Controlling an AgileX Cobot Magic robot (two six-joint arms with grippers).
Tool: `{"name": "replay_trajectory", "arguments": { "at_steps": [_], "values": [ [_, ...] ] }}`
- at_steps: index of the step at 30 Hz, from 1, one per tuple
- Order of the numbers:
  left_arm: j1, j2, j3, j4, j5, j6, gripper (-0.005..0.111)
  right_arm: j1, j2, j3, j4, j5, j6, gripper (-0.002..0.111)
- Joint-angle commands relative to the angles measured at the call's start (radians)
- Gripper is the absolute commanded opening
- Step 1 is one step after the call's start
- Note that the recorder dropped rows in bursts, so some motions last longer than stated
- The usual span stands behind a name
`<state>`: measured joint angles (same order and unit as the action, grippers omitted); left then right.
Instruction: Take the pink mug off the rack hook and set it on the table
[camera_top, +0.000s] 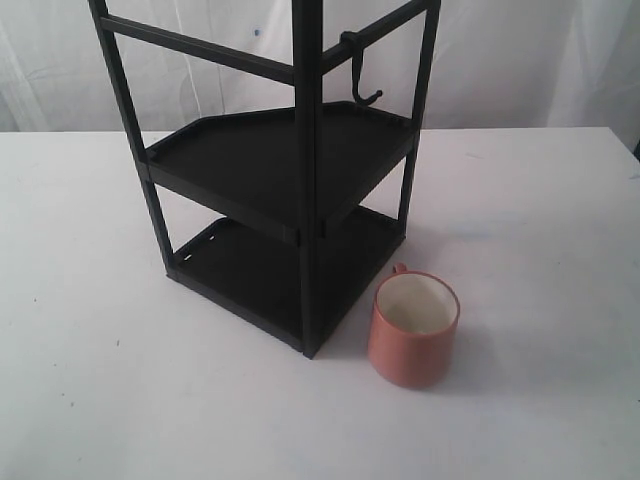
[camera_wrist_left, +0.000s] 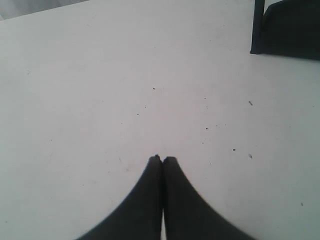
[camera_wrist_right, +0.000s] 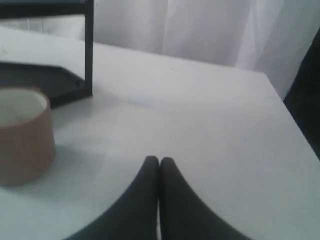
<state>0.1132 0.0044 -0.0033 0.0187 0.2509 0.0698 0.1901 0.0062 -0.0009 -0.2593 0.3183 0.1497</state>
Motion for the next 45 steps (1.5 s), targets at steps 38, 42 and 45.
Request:
{"name": "replay_trajectory", "arguments": {
  "at_steps": [38, 42, 45],
  "values": [
    [0.002, -0.004, 0.003, 0.001, 0.005, -0.002, 0.000, -0.320, -0.006, 0.001, 0.116, 0.032, 0.038, 0.000],
    [0.002, -0.004, 0.003, 0.001, 0.005, -0.002, 0.000, -0.320, -0.006, 0.001, 0.116, 0.033, 0.038, 0.000],
    [0.002, -0.004, 0.003, 0.001, 0.005, -0.002, 0.000, -0.318, -0.006, 0.001, 0.116, 0.033, 0.038, 0.000]
  ]
}}
